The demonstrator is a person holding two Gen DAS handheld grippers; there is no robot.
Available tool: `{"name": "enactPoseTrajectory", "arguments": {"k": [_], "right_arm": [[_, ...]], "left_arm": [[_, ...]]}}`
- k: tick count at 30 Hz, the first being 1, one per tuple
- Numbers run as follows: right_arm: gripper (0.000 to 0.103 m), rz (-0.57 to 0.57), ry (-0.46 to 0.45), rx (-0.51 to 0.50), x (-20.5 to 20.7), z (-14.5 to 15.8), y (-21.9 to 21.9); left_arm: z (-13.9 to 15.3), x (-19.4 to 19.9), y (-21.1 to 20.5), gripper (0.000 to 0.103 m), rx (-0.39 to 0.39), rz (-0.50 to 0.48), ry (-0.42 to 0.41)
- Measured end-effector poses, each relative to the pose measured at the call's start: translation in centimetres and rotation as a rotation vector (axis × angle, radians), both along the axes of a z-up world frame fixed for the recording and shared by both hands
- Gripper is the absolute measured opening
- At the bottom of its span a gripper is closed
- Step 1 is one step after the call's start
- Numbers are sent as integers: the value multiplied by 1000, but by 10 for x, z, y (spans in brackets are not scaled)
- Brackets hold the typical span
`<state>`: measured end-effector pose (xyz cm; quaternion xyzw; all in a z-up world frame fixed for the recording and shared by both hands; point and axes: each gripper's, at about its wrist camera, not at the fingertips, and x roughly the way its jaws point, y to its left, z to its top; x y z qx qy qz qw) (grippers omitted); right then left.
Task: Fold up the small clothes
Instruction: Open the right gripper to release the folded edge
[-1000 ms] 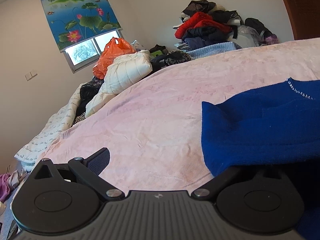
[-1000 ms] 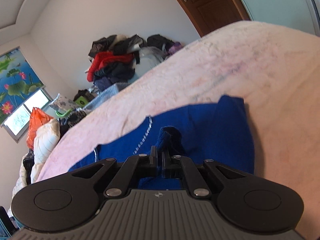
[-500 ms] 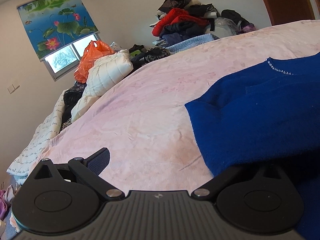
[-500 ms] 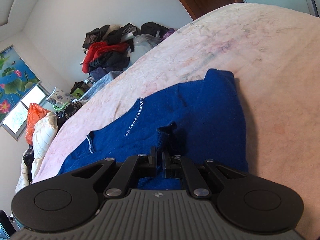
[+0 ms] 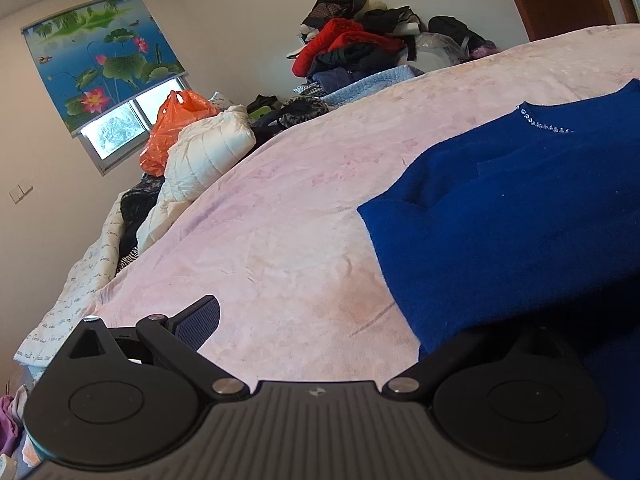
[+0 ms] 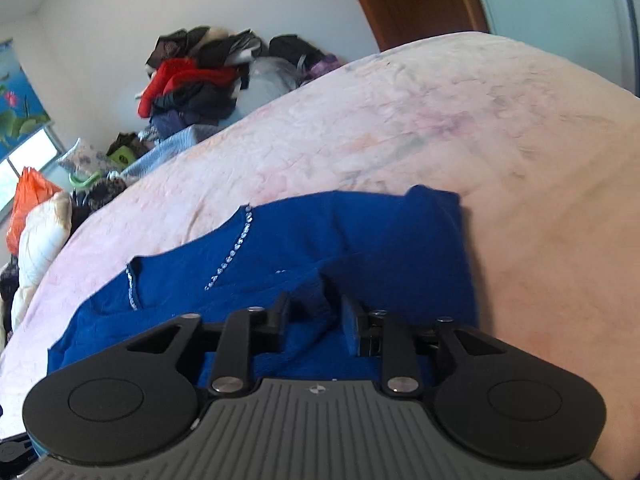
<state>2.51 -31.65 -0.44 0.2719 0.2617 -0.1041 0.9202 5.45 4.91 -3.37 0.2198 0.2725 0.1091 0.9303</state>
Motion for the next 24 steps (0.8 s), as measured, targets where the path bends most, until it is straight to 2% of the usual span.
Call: {"name": "enactPoseTrajectory", "arguments": {"k": [2,3,6,8,9,10,11,13,16,19,24], "right_arm": [[37,-82,-46,-74,-12,10,4],[37,-77,-73,-109,-15,15,7],[36,125,-87,-104,-1,18,23],[42,229,-8,-104,17,10,36],[42,241,40,-119,26,3,40],[42,229,75,-148,33,-4,42],[40,225,68,-167,34,-6,43],[41,214,66,-144,35,-5,42],[49,248,79,-191,36,-4,53],[57,280,72,-237,39,-6,59],[56,255,53,-181,41,-5,52]], "left_arm": [[4,-1,3,103,-20,-11,12],[6,-1,4,103,-22,-16,16],[6,-4,2,103,-8,-37,16],[1,-3,1,103,19,-53,28],[-1,-4,1,103,32,-68,27],[-3,-6,1,103,50,-90,17],[-6,-8,2,103,73,-115,1],[-11,-13,2,103,134,-173,-30],[-15,-22,4,103,185,-259,-69],[-14,-29,13,103,176,-314,-65],[-14,-36,25,103,155,-351,-64]]}}
